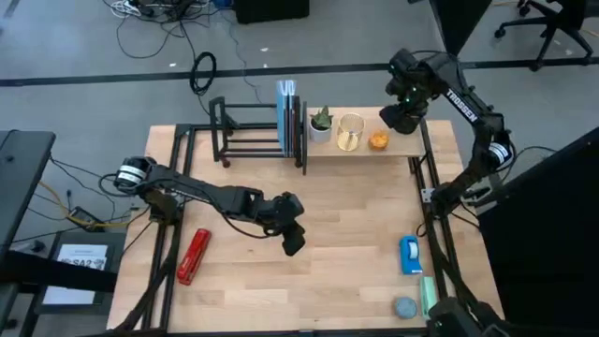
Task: Stock shelves
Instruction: Adjust the black pen organizer
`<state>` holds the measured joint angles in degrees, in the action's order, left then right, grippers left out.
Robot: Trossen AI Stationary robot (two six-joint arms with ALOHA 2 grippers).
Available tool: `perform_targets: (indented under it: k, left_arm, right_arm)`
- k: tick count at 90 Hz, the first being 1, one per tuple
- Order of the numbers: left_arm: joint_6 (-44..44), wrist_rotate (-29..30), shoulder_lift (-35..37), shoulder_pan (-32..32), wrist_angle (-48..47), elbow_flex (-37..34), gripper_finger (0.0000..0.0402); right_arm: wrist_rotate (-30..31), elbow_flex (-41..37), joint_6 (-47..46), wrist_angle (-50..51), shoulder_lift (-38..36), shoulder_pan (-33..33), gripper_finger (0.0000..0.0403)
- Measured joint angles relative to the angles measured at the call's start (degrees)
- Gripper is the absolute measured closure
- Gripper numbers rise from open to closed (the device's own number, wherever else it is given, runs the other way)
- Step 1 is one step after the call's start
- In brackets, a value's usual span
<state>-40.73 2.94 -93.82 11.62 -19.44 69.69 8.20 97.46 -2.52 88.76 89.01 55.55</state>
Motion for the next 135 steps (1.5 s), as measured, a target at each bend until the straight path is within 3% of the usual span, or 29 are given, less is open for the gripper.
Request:
perform_targets:
  k: [36,67,112,135]
  left_arm:
    - [0.0,0.0,0.0,0.0,0.0,0.0,0.0402]
    - [0.1,0.0,0.0,0.0,-0.2,0.0,0.0402]
    - [0.2,0.0,0.0,0.0,-0.1,0.0,0.0402]
    - [0.2,0.0,0.0,0.0,-0.1,0.0,0.0402]
  right_arm:
    - [-2.6,-4.0,0.1,-0.1,-0.6,0.3,0.0397]
    - [-10.0,-4.0,-4.0,1.2,-4.7,-1.9,0.0402]
    - [-9.8,-4.0,-7.1,1.3,-4.8,-6.2,0.0403]
    - [-5.0,-4.0,-9.3,1.2,-4.8,-8.4,0.0403]
